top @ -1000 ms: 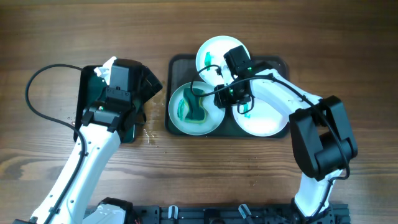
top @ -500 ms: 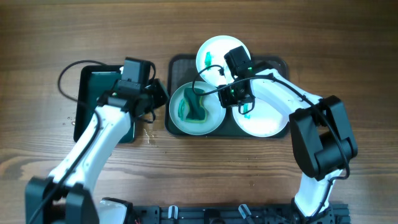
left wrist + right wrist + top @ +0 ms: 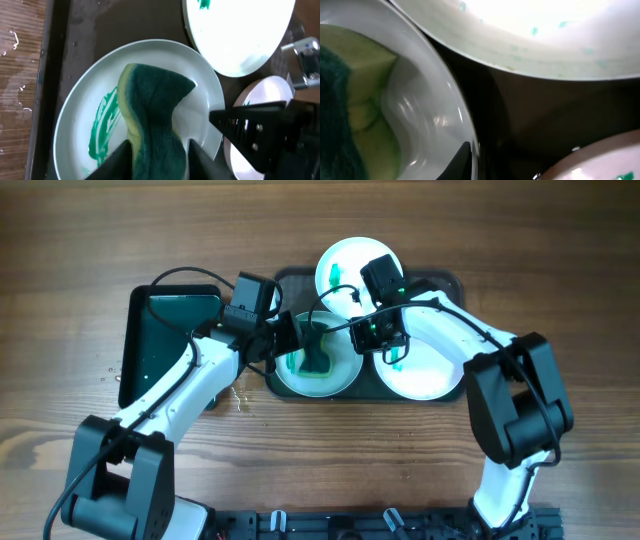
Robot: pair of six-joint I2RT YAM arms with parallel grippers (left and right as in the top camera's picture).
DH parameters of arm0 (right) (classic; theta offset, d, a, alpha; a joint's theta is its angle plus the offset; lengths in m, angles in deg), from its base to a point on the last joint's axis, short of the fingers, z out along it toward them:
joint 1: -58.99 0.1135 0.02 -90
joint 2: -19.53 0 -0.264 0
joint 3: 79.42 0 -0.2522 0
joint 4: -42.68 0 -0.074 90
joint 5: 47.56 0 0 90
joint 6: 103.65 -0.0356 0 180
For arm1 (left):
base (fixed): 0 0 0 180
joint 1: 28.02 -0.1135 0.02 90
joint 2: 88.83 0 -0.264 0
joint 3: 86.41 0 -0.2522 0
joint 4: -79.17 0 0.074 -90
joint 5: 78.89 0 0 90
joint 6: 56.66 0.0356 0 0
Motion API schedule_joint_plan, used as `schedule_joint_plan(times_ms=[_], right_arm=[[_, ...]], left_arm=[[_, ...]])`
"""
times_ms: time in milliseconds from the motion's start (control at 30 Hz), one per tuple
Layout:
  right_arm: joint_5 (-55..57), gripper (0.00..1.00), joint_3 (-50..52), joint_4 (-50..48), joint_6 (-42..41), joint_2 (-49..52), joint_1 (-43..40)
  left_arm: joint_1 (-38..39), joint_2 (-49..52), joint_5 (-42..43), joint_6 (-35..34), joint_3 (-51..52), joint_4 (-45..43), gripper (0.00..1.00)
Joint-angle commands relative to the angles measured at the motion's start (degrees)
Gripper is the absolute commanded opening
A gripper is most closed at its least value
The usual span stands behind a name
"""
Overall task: Clean dirty plates on tray and stack at the side
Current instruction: 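Scrub the lower-left plate with the sponge while the right gripper holds it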
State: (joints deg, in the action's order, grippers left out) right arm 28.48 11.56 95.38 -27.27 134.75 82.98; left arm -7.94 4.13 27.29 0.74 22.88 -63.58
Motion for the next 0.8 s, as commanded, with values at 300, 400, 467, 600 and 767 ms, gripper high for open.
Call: schedule_joint_plan(times_ms=[300, 400, 467, 600, 767], right_arm=[[-0.9, 0.12, 0.0, -0.8, -0.4, 1.5, 0.4], [-0.9, 0.12, 0.0, -0.7, -0.3, 1.5, 0.4], [-0.9, 0.12, 0.0, -0.7, -0.3, 1.5, 0.4], [-0.9, 0.12, 0.0, -0.8, -0.2, 1.5, 0.4], [-0.9, 0.12, 0.0, -0.8, -0.2, 1.5, 0.4]], left_arm=[[6.7, 8.5, -3.3, -1.8, 0.0, -4.9, 0.46], [6.7, 8.6, -8.8, -2.6, -0.1, -4.9, 0.47], [6.7, 8.7, -10.2, -2.6, 0.0, -4.9, 0.48], [7.2, 8.8, -10.3, -2.6, 0.0, -5.0, 0.49], [10.0, 9.1, -10.4, -2.6, 0.0, -5.3, 0.51]])
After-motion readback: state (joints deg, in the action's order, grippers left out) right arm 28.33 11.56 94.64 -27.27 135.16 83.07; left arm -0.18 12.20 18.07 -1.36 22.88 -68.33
